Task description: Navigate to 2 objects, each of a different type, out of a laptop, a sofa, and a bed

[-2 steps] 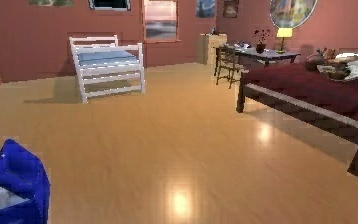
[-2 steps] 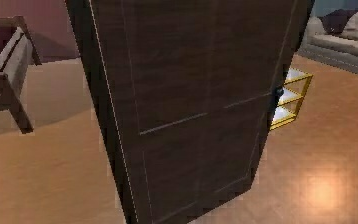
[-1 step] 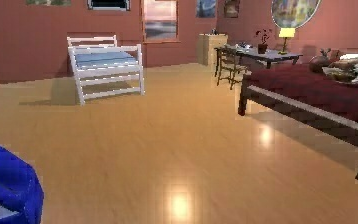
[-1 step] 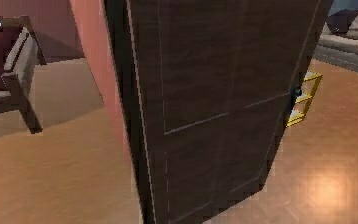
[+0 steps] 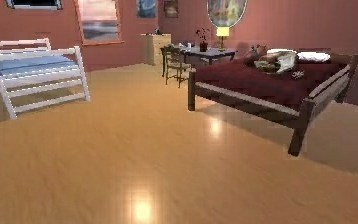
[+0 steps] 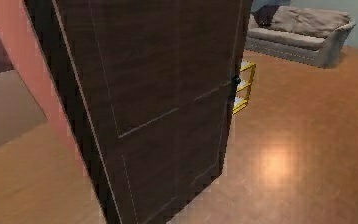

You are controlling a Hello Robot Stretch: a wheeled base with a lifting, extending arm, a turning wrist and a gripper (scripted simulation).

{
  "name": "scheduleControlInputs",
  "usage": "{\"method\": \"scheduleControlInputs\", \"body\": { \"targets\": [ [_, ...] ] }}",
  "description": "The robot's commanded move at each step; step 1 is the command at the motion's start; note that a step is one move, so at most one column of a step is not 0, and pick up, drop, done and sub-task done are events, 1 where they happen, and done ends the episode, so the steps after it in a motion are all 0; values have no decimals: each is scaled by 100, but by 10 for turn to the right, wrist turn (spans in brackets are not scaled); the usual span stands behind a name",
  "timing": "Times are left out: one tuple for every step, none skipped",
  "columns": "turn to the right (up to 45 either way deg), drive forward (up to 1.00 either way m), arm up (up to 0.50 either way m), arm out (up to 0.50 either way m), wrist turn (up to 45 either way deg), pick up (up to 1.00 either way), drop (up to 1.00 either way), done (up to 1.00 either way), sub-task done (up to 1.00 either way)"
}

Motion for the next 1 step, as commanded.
{"method": "scheduleControlInputs", "body": {
  "targets": [
    [0, 25, 0, 0, 0, 0, 0, 0, 0]
  ]
}}
